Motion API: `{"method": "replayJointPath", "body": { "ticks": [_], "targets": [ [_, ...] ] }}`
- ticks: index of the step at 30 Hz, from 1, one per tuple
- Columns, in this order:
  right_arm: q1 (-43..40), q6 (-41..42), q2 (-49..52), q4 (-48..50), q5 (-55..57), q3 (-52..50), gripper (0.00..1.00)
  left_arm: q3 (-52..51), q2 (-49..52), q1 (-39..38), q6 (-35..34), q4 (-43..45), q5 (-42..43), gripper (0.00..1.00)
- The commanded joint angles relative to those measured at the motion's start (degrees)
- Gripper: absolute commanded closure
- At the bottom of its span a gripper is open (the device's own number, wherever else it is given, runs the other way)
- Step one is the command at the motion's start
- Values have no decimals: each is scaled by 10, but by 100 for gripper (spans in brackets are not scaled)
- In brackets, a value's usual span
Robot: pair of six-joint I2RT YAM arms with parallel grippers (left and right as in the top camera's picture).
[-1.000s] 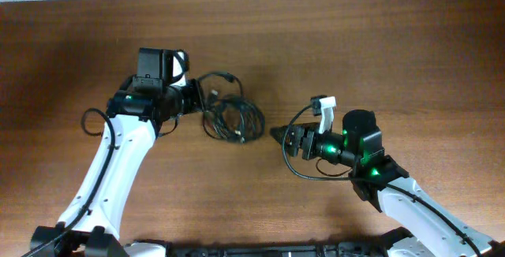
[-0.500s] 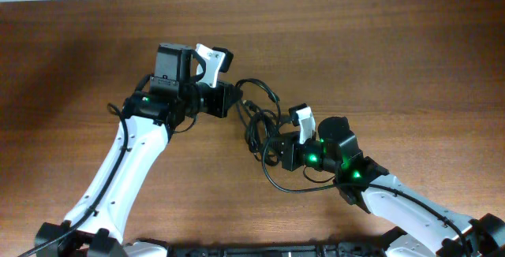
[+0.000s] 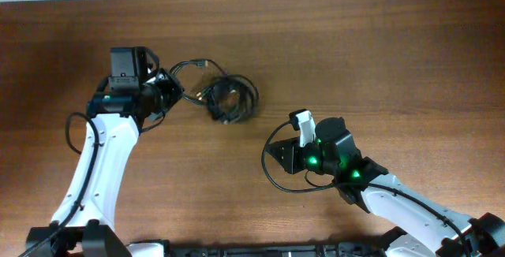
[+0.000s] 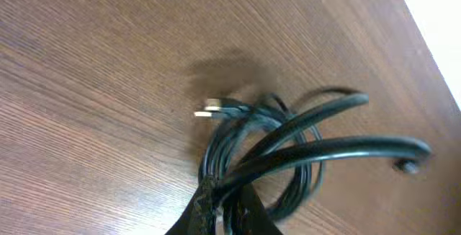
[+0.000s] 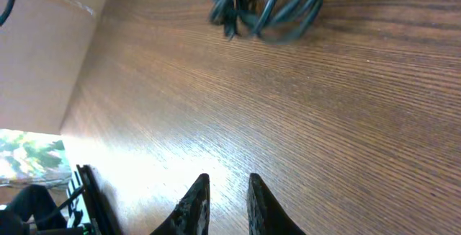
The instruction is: Untangle cables
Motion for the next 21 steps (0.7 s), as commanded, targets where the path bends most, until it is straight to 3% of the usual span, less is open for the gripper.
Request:
{"method": "replayJointPath", "body": {
  "ticks": [1,4,8,13,14,15,17,21],
  "targets": [
    [2,0,2,2,1,-3,84,11,-5,-2,-7,-1,1,100],
    [2,0,2,2,1,-3,77,11,-5,-2,97,0,71,100],
    [2,0,2,2,9,-3,58,11,-5,-2,398,-1,336,100],
    [2,0,2,16,14,-3,33,11,-5,-6,407,-3,334,100],
    [1,0,2,23,23,-3,17,11,-5,-14,415,-3,334,100],
    [0,10,2,29,37,-3,7,11,-5,-20,420,-3,333,100],
    [-3,66,2,30,89,-2,1,11,-5,-38,420,-3,311,100],
    [-11,131,2,16,187,-2,1,11,-5,-70,420,-3,306,100]
  ]
}}
